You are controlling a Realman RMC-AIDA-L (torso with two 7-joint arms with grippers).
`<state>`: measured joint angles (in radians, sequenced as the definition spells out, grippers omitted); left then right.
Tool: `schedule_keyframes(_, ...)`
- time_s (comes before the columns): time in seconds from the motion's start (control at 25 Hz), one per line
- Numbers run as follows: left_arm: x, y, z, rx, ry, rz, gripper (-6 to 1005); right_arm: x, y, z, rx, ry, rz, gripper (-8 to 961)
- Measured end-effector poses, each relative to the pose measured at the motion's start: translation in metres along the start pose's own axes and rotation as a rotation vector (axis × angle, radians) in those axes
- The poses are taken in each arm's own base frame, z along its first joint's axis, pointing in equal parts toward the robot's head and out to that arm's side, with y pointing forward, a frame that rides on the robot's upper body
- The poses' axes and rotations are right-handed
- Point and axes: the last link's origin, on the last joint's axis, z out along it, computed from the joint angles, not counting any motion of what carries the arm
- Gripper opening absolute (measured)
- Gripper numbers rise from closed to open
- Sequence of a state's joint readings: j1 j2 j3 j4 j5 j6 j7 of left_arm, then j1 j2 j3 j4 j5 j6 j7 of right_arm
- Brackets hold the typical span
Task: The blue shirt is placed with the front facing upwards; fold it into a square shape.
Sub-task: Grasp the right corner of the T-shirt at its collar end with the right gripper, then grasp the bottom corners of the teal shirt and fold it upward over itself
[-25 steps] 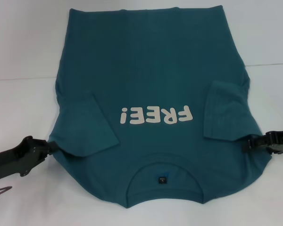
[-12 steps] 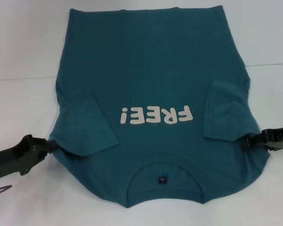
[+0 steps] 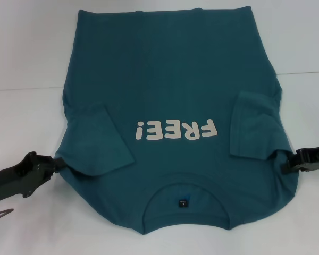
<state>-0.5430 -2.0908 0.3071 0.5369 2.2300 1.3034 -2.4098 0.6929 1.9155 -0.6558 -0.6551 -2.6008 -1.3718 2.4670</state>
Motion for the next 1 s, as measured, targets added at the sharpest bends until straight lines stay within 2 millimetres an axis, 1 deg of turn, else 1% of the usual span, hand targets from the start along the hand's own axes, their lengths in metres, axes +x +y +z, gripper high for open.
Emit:
schedule_keyframes(0.12, 0.000, 0.000, 0.000, 0.000, -0.001, 0.000, 50, 0.001, -0.001, 0.000, 0.001, 0.001, 0.003, 377)
schedule_keyframes(0.32, -0.001, 0.000, 0.000, -0.002, -0.003, -0.001, 50, 0.002, -0.002, 0.000, 0.003, 0.001, 0.002, 166)
schedule_keyframes(0.52, -0.001, 0.000, 0.000, -0.004, -0.006, 0.000, 52, 0.000, -0.003, -0.002, 0.008, -0.006, -0.012, 22)
schedule_keyframes(0.76, -0.004, 0.003, -0.003, -0.012, -0.047, 0.027, 73, 0.002, -0.003, -0.008, -0.003, 0.017, -0.026, 21)
schedule_keyframes(1.0, -0.008, 0.011, -0.014, -0.019, -0.144, 0.117, 93, 0.013, -0.010, -0.025, -0.004, 0.045, -0.024, 22)
